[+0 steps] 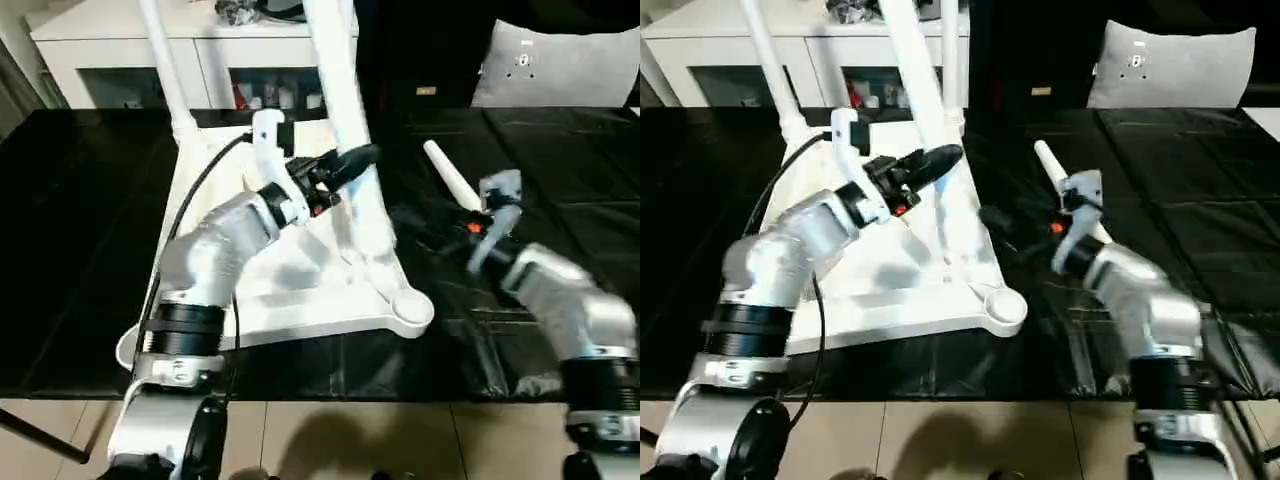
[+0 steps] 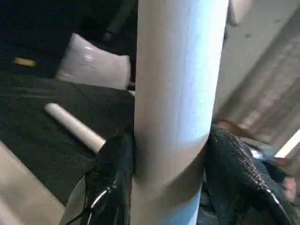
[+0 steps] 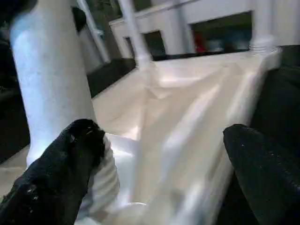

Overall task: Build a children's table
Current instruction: Pick table leg

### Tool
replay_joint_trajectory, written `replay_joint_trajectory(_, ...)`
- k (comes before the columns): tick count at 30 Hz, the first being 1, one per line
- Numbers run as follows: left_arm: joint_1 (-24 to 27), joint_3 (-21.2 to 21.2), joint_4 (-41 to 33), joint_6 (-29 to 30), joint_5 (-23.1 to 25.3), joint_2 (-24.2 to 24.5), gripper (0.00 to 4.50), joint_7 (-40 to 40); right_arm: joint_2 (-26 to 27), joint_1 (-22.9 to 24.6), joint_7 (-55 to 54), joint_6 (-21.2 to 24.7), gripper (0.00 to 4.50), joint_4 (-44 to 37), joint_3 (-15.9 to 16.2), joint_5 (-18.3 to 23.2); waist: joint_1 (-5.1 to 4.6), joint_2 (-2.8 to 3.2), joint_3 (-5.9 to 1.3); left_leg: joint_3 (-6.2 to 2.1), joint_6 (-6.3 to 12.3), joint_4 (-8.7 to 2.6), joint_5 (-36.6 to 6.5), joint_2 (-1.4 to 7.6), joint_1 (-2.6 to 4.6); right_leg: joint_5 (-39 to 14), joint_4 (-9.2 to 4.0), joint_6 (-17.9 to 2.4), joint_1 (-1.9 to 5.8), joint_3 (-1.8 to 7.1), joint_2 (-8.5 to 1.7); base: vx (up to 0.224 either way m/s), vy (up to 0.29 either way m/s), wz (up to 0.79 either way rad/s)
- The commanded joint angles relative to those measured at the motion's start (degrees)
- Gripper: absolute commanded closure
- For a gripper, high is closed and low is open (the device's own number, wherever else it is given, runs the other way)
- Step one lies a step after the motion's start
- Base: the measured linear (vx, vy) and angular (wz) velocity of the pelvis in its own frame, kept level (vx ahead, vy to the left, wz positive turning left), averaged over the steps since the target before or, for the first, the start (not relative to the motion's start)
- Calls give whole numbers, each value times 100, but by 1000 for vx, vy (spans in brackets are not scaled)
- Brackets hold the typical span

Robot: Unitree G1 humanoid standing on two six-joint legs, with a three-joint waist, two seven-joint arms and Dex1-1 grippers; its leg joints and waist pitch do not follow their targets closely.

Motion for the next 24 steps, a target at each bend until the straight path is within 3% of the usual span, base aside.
replay_joint_trajectory(1, -92, -3, -369, 239, -363, 49, 260, -358, -20, 68, 331, 254, 0, -266, -36, 336, 42, -123, -453, -32, 689, -337, -158, 252, -19, -1869, -411, -553, 449, 322, -387, 0, 0, 0)
replay_joint_trajectory(6, -40, -137, -501, 429, -442, 173, 260, -631, -121, 101, 570, 549, 0, -445, -199, 705, 75, -115, -444, -31, 629, -348, -174, 251, -4, -2038, -437, -436, 439, 324, -386, 0, 0, 0)
replay_joint_trajectory(15, 38, -363, -700, 534, -468, 369, 260, -987, -336, 215, 1096, 628, 0, -794, -171, 949, 127, -132, -443, -21, 547, -348, -176, 237, -13, -2170, -458, -298, 439, 315, -382, 0, 0, 0)
replay_joint_trajectory(20, 303, -1092, -1089, -100, 10, 637, 260, -1786, -570, 262, 1721, 563, 0, -1053, 152, 955, 120, -145, -427, -29, 558, -367, -241, 252, -7, -2327, -475, -152, 428, 327, -380, 0, 0, 0)
replay_joint_trajectory(24, 301, -1196, -1152, -301, 81, 612, 260, -1903, -749, 296, 2114, 602, 0, -1160, 378, 934, 125, -155, -424, -18, 493, -363, -323, 247, -4, -2435, -503, -161, 426, 318, -391, 0, 0, 0)
